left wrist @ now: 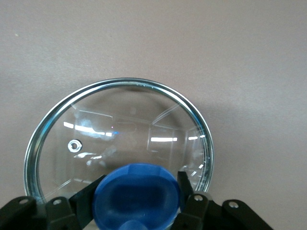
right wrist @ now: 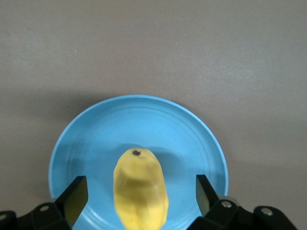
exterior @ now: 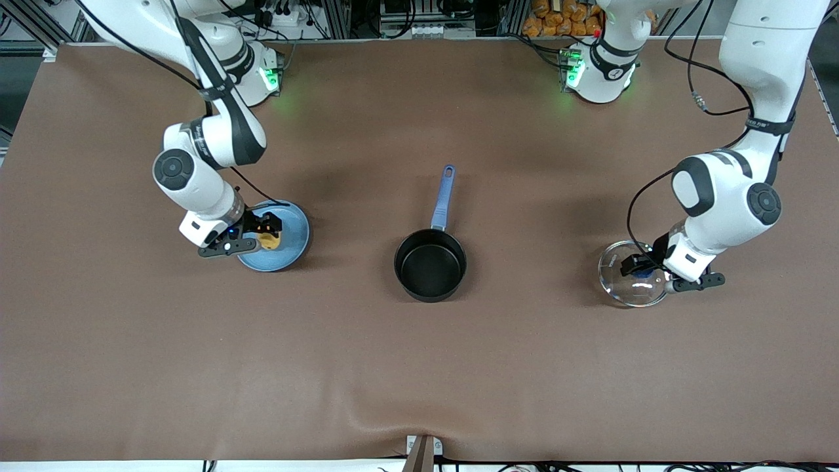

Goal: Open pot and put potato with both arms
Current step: 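Set the lid on the table while the right gripper grasps the potato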

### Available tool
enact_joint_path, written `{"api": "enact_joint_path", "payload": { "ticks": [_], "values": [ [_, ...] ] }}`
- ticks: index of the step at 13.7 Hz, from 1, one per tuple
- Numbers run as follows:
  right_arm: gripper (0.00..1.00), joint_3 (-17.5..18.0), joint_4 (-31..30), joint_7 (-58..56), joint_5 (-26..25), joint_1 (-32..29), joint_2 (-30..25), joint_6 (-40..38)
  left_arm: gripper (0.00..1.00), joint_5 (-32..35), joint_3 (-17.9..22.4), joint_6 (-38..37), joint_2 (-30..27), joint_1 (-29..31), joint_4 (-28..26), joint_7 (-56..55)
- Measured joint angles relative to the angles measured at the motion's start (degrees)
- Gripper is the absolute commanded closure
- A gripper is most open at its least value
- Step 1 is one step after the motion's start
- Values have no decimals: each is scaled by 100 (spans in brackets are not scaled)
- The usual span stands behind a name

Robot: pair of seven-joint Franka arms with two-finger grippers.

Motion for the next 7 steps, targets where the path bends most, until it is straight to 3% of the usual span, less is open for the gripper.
{"api": "enact_joint_path", "payload": {
  "ticks": [2, 7],
  "values": [
    [0, 5, -67, 0, -1, 0, 115, 126, 0, 0, -16, 101, 129, 0, 31, 4],
    [0, 10, -195, 0, -1, 1, 134, 226, 0, -1, -19, 94, 128, 4, 318, 4]
  ]
}}
